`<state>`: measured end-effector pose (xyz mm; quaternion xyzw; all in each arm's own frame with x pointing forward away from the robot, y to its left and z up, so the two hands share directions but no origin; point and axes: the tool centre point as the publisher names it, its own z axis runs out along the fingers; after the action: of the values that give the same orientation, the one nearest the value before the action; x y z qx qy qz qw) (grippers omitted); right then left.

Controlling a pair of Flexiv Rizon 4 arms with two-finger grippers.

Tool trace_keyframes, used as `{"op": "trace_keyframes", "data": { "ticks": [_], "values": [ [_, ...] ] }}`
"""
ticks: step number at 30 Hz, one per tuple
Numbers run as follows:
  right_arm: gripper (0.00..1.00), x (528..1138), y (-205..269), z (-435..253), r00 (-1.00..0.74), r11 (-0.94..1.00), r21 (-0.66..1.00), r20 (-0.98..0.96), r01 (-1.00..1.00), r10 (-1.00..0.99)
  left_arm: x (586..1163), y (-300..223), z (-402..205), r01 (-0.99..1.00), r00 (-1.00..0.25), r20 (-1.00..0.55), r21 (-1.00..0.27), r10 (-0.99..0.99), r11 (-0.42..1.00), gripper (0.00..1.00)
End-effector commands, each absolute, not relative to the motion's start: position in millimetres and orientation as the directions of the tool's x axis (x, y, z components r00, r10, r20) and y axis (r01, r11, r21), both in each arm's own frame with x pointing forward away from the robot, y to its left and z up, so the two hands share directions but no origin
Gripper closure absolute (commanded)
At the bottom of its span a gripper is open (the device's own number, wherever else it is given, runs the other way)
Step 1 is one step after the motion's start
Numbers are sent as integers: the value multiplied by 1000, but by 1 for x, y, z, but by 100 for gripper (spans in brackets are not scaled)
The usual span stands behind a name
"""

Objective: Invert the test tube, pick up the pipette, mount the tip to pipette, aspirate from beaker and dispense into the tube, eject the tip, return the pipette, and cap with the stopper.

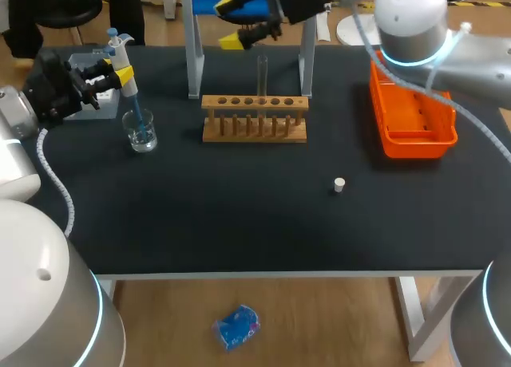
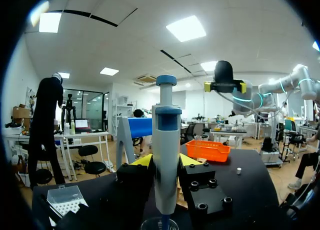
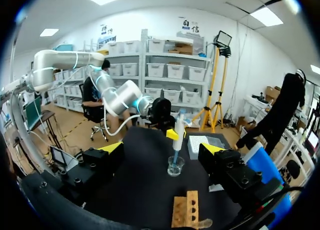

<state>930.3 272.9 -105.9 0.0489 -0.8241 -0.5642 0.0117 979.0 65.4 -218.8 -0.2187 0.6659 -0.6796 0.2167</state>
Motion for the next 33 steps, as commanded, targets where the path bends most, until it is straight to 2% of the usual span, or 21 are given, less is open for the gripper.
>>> {"op": "trace_keyframes", "data": {
  "ticks": [1,15,33],
  "values": [
    [0,919,232,-106,-997,351,934,-71,-62,13,979,66,-219,4,-811,9,-1000,-585,-20,100],
    [0,937,161,-136,-997,378,925,-54,-31,52,979,66,-219,4,-811,9,-1000,-585,-20,100],
    [0,972,138,-180,-997,484,873,-78,-63,10,979,66,-219,4,-811,9,-1000,-585,-20,100]
  ]
}}
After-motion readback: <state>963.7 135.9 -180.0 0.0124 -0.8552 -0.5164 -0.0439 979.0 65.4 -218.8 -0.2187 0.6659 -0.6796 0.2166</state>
